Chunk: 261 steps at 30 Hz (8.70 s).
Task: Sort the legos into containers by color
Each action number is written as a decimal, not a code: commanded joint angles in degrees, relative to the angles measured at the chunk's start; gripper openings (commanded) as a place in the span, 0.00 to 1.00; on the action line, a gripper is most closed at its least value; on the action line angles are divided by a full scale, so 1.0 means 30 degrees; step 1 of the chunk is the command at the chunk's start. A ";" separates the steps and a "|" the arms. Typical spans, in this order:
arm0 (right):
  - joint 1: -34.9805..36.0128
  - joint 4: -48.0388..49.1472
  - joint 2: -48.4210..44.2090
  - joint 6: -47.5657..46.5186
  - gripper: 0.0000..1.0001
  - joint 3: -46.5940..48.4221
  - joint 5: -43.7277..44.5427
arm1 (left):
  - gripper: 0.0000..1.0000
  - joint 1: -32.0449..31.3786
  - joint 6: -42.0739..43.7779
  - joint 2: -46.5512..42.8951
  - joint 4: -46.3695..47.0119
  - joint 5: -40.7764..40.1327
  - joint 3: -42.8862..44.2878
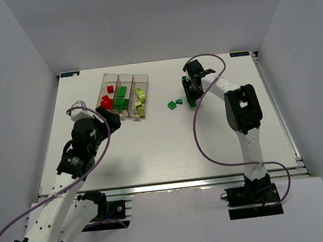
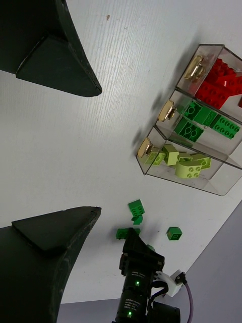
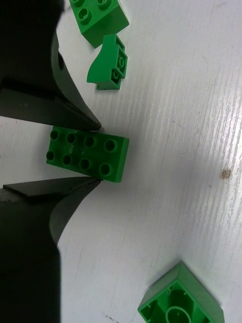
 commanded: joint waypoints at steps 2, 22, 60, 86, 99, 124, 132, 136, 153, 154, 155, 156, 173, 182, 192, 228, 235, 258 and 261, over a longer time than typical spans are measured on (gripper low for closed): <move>0.0136 -0.0768 0.0276 0.0241 0.40 -0.0548 -0.1160 | 0.98 0.0026 0.0095 -0.0081 -0.0402 -0.0447 0.0833; 0.0312 0.3214 -0.3678 -0.2630 0.00 0.0273 -0.6455 | 0.98 0.0026 0.0915 -0.0373 0.0563 0.0285 0.2151; 0.7051 2.2083 0.6311 -0.2894 0.12 0.6897 -0.8223 | 0.98 0.0026 -0.0373 -0.3363 -0.0198 -0.0447 0.1625; 0.3660 1.4944 -0.1621 -0.4037 0.89 0.3352 -1.2991 | 0.42 -0.0004 -0.0695 0.0968 0.3433 0.5698 0.0627; -0.2849 0.3042 -1.0560 -0.7021 0.64 -0.3912 -1.4052 | 0.90 -0.4950 -0.3850 1.1798 0.1004 0.1223 0.6981; -0.6924 0.6936 -1.7301 -0.4125 0.72 -1.2208 -1.4022 | 0.76 -0.6244 -0.9808 3.1998 -1.1595 -0.0828 2.9221; -0.6924 0.7435 -1.7361 -0.3773 0.72 -1.2794 -1.4226 | 0.72 -0.6039 -0.9602 3.2380 -1.1361 -0.0828 2.8754; -0.6924 0.7464 -1.7361 -0.3685 0.72 -1.2881 -1.4315 | 0.69 -0.5980 -0.9602 3.2555 -1.0688 -0.0653 2.8724; -0.6924 0.7230 -1.7420 -0.3627 0.72 -1.3175 -1.4520 | 0.62 -0.5541 -0.9544 3.3346 -0.9719 -0.0300 2.8754; -0.6924 0.7230 -1.7390 -0.3627 0.72 -1.3175 -1.4520 | 0.60 -0.5512 -0.9515 3.3376 -0.9690 -0.0272 2.8753; -0.6895 0.7230 -1.7390 -0.3627 0.72 -1.3175 -1.4520 | 0.60 -0.5453 -0.9514 3.3434 -0.9690 -0.0300 2.8753; -0.6924 0.7259 -1.7332 -0.3627 0.72 -1.3175 -1.4549 | 0.59 -0.5424 -0.9427 3.3493 -0.9661 -0.0272 2.8724; -0.6895 0.7347 -1.7097 -0.3509 0.71 -1.3321 -1.4959 | 0.20 -0.5277 -0.7875 3.1796 -0.8343 0.0343 2.7436; -0.6895 0.7084 -1.7097 -0.3685 0.71 -1.3233 -1.5018 | 0.16 -0.5306 -0.6002 2.7754 -0.7404 0.0198 2.6058; -0.6486 0.6150 -1.6980 -0.5146 0.69 -1.3117 -1.6072 | 0.16 -0.4195 -0.4359 2.4209 -0.8459 -0.2290 2.3777; -0.2414 0.1722 -1.3057 -0.9105 0.69 -1.0803 -1.3702 | 0.88 0.1168 0.0212 2.4563 -0.7259 -0.3116 2.1987; -0.0570 0.3273 -1.0949 -0.7763 0.71 -0.9018 -1.0334 | 0.90 0.1256 0.0480 1.7900 -0.4043 -0.0859 1.5010; 0.0254 0.0081 -0.0398 -1.0921 0.75 0.1093 -0.6754 | 0.98 0.1637 -0.3271 0.2031 -0.2513 0.0608 0.1659; 0.0312 0.0053 -0.0194 -1.0980 0.74 0.1180 -0.6874 | 0.98 0.1637 -0.3740 0.1385 -0.2249 0.0783 0.1040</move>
